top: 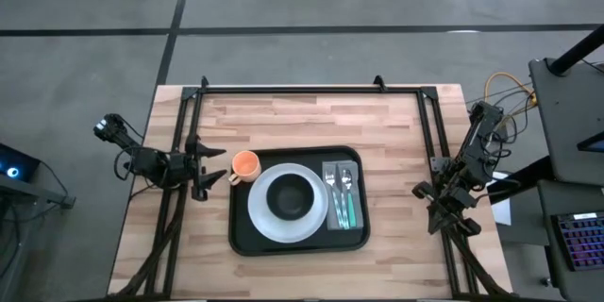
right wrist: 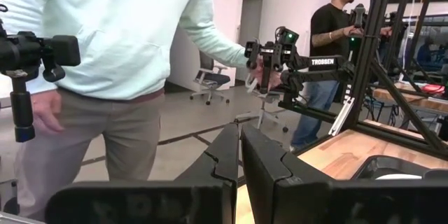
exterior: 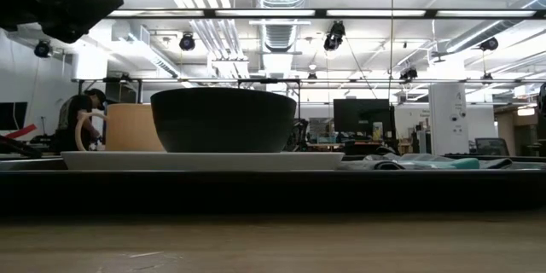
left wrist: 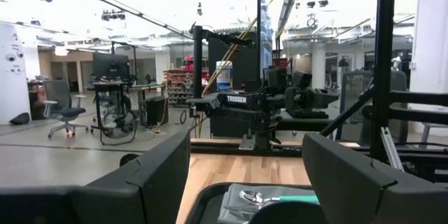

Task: Set up tray
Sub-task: Return to Home Position

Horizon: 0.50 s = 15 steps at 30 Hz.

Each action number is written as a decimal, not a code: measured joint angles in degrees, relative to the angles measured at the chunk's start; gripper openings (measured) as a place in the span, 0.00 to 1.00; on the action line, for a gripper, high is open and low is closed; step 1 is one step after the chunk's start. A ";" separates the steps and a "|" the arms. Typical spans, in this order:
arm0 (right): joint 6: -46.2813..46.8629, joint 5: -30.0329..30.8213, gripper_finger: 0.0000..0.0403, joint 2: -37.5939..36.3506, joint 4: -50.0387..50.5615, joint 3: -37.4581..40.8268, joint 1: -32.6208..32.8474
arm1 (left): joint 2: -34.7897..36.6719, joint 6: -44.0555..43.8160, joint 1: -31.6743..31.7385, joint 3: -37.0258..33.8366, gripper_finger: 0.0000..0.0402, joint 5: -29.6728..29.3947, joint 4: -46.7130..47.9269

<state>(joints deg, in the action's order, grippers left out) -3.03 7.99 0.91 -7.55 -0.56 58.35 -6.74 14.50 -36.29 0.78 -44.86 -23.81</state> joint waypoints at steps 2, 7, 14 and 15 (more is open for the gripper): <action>0.00 0.00 0.02 0.00 0.00 0.00 -0.01 | 0.02 -0.01 0.01 -0.13 0.63 -0.01 0.01; 0.00 0.00 0.02 0.00 0.00 0.00 -0.02 | -0.06 0.00 0.01 -0.15 0.63 -0.02 0.56; 0.00 0.00 0.02 0.00 0.00 0.00 -0.01 | -0.07 -0.01 0.02 -0.15 0.63 -0.02 0.48; 0.00 0.00 0.02 0.00 0.00 0.00 -0.01 | -0.07 -0.02 0.01 -0.15 0.63 -0.02 0.48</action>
<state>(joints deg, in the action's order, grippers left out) -3.03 7.99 0.91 -7.55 -0.56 58.34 -6.81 14.48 -36.28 0.62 -44.88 -23.33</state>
